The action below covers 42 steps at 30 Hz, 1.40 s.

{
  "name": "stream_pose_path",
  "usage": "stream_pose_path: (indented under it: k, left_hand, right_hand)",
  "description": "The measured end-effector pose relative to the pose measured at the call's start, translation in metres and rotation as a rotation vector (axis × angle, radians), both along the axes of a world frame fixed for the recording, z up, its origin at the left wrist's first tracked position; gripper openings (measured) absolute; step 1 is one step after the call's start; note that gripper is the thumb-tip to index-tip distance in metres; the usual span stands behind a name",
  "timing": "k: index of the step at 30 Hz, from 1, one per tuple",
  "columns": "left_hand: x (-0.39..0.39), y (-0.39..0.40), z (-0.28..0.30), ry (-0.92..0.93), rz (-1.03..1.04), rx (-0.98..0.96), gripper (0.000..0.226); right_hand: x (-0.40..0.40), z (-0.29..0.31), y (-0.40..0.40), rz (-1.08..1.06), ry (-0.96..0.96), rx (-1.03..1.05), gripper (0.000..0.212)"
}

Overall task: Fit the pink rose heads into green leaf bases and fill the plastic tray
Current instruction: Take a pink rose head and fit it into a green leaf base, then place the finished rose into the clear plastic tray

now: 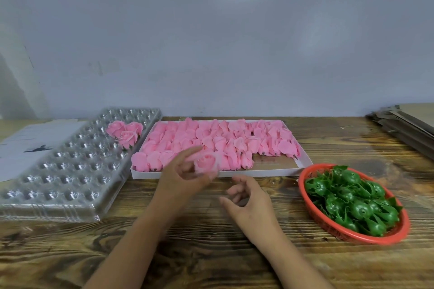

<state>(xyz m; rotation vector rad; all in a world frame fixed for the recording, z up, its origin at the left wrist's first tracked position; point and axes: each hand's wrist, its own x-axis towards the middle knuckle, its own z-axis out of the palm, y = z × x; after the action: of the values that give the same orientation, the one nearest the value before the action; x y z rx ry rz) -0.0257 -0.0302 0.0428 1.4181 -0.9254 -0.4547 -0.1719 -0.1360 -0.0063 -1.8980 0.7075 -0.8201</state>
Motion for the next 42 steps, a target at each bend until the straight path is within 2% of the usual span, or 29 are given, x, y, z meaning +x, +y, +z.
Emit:
stream_pose_path:
  k: [3, 7, 12, 15, 20, 29, 42]
  left_hand:
    - [0.031, 0.014, 0.030, 0.008, 0.129, -0.061, 0.067]
    - [0.098, 0.040, 0.059, 0.022, 0.368, -0.153, 0.059]
    - [0.180, 0.061, 0.050, -0.024, 0.620, -0.094, 0.055]
    - [0.206, 0.061, 0.030, -0.036, 0.698, 0.010, 0.056]
    - [0.215, 0.052, 0.007, -0.088, 0.705, 0.160, 0.060]
    - [0.219, 0.044, 0.006, -0.145, 0.698, 0.365, 0.061]
    - [0.227, 0.037, 0.005, -0.137, 0.669, 0.373, 0.065]
  right_hand:
    - [0.000, -0.001, -0.001, 0.011, 0.024, 0.003, 0.044]
    - [0.000, -0.001, -0.001, 0.015, 0.024, 0.010, 0.042]
    - [0.000, -0.003, -0.002, 0.011, 0.012, 0.017, 0.038]
    - [0.000, -0.004, -0.003, 0.017, 0.017, 0.009, 0.036]
    - [0.001, -0.006, -0.005, 0.016, 0.018, -0.007, 0.034]
    - [0.003, -0.012, -0.006, -0.011, 0.010, -0.038, 0.033]
    - [0.002, -0.010, -0.006, -0.004, -0.004, -0.021, 0.032]
